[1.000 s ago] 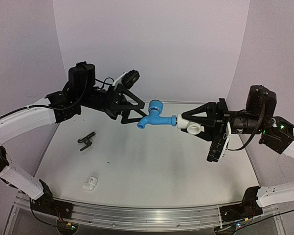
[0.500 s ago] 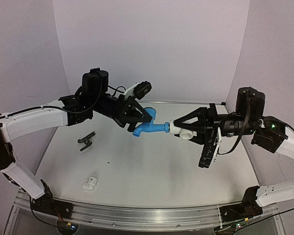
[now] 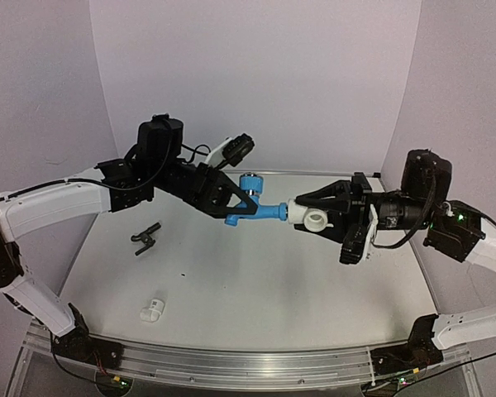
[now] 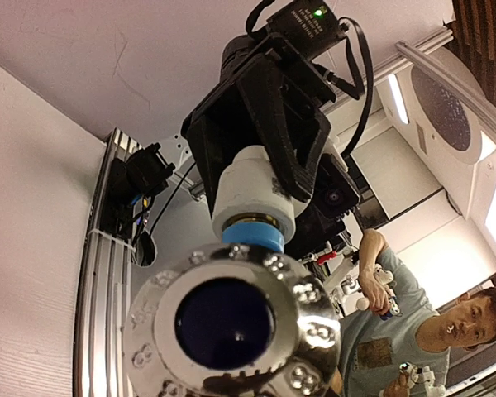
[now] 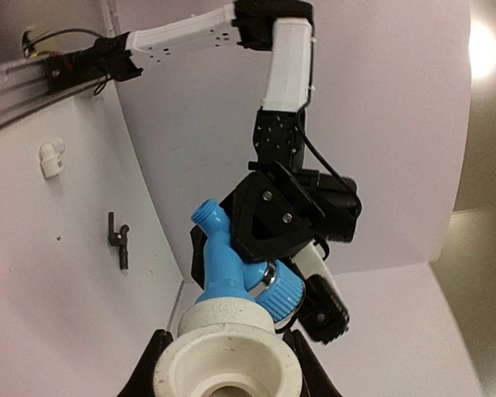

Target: Install the water faucets

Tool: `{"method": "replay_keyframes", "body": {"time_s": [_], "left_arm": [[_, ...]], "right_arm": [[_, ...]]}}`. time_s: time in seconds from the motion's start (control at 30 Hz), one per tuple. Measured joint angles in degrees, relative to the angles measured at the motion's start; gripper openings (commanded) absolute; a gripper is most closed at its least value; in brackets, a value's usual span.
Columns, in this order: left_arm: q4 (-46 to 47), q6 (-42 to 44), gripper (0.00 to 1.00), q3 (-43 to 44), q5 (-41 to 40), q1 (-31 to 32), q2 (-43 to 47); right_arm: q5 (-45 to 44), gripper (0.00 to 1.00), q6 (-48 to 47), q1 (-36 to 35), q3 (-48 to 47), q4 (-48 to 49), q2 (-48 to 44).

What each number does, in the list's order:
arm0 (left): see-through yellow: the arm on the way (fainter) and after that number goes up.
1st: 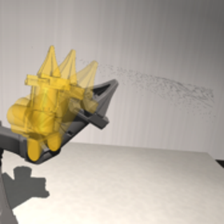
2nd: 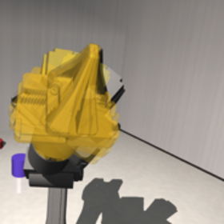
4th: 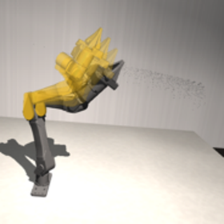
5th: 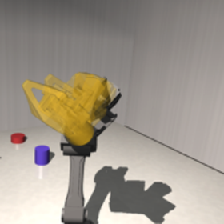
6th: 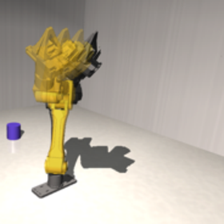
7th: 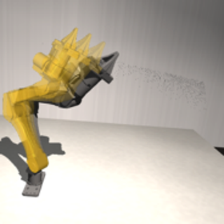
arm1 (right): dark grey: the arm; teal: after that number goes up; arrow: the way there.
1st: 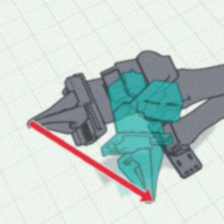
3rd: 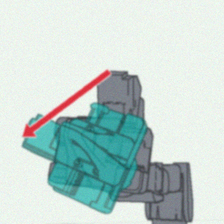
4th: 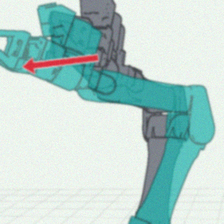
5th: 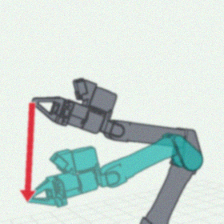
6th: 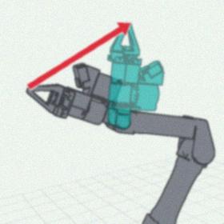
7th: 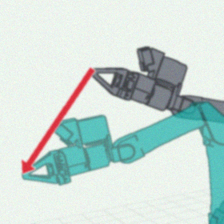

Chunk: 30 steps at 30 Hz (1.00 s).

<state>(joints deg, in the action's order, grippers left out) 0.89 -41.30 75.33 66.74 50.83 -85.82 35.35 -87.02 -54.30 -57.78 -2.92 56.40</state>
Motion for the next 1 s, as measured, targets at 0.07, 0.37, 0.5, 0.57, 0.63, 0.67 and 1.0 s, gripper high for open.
{"method": "replay_keyframes", "body": {"time_s": [0.07,0.37,0.5,0.57,0.63,0.67,1.0], "left_arm": [[-1.33,1.64,0.19,0.42,-0.85,-0.02,0.7],[-4.48,11.45,0.15,0.7,-7.89,1.01,6.08],[-4.37,14.29,0.14,0.7,-9.07,1.14,7.17],[-4.31,15.43,0.14,0.7,-9.57,1.09,7.69],[-3.91,17.05,0.15,0.7,-10.38,1.11,8.5],[-3.85,18.36,0.15,0.7,-11.23,1.31,9.03],[-12.5,39.26,0.12,2.34,-28.7,7.98,14.97]], "right_arm": [[-0.68,0.0,6.97,0.0,-0.02,0.9,0.0],[-1.73,0.0,44.72,-0.68,-2.34,4.44,1.79],[-1.77,0.0,56.33,-0.76,-3.04,6.32,2.51],[-1.7,0.0,60.78,-0.79,-3.91,6.69,3.17],[-1.6,0.0,66.71,-0.85,-5.16,7.5,4.02],[-1.53,0.0,69.16,-0.87,-5.55,8.04,4.28],[0.09,0.0,91.47,-0.98,-5.86,12.39,5.33]]}}
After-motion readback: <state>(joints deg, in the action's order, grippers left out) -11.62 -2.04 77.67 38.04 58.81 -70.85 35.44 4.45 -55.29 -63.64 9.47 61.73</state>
